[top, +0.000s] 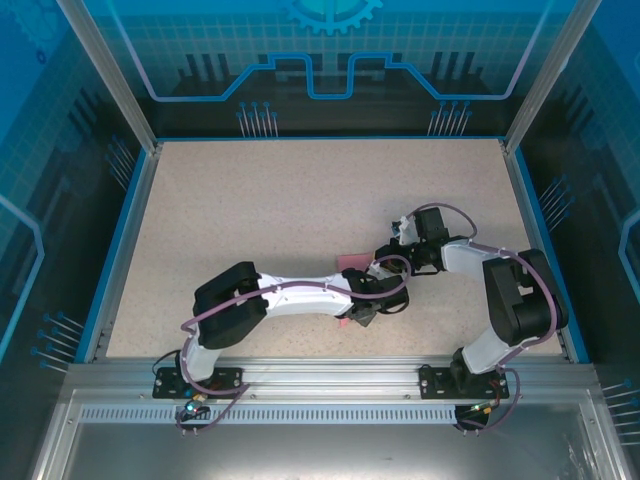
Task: Fold a paper plane with a square sheet of paper (fold left side to right side)
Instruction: Fourth fold the wing at the center of the table.
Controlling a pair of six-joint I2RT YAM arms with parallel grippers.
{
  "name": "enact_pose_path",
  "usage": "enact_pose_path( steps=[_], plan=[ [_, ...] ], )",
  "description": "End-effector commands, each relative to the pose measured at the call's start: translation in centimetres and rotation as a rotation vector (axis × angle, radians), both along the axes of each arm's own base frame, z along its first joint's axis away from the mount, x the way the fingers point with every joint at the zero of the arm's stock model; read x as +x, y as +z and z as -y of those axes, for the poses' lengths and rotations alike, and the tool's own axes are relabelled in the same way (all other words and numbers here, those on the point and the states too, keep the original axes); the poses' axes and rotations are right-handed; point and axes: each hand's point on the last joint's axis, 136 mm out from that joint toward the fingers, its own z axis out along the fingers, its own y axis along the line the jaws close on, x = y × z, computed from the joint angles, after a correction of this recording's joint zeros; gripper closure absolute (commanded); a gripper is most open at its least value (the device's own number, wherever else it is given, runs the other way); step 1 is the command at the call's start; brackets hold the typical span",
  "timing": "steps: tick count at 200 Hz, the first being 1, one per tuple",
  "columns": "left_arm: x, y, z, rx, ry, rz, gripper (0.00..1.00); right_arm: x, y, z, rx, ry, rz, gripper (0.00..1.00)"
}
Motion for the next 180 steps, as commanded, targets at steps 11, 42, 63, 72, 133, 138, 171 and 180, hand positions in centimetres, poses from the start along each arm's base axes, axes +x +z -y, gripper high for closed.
enact_pose_path(
  steps=[11,42,63,72,133,138,171,180],
  plan=[
    [-0.1,-0.1,0.2,0.016,0.008,0.001,0.52,0.4,0.4,-0.7,0.007,0.016,0.009,1.0],
    [-0.3,-0.5,0.3,0.013,0.004,-0.015,0.66,0.4,0.4,-0.8,0.007,0.02,0.007,1.0],
    [-0.4,-0.5,0.3,0.011,0.002,-0.017,0.72,0.4,0.4,-0.8,0.002,0.023,0.008,1.0],
    [-0.4,-0.6,0.4,0.011,0.0,-0.019,0.75,0.4,0.4,-0.8,0.002,0.024,0.006,1.0],
    [-0.4,-0.1,0.7,-0.035,0.002,-0.039,0.91,0.7,1.3,-1.0,-0.007,0.051,0.044,0.98],
    [-0.4,0.0,0.7,-0.046,0.004,-0.043,0.93,0.8,1.5,-0.9,-0.012,0.049,0.052,0.94],
    [-0.4,0.7,1.2,-0.151,0.012,-0.095,0.98,1.6,3.9,0.6,-0.047,0.011,0.136,0.65],
    [-0.4,0.9,1.5,-0.186,0.012,-0.121,0.98,1.7,4.5,1.4,-0.066,-0.011,0.161,0.57]
  ],
)
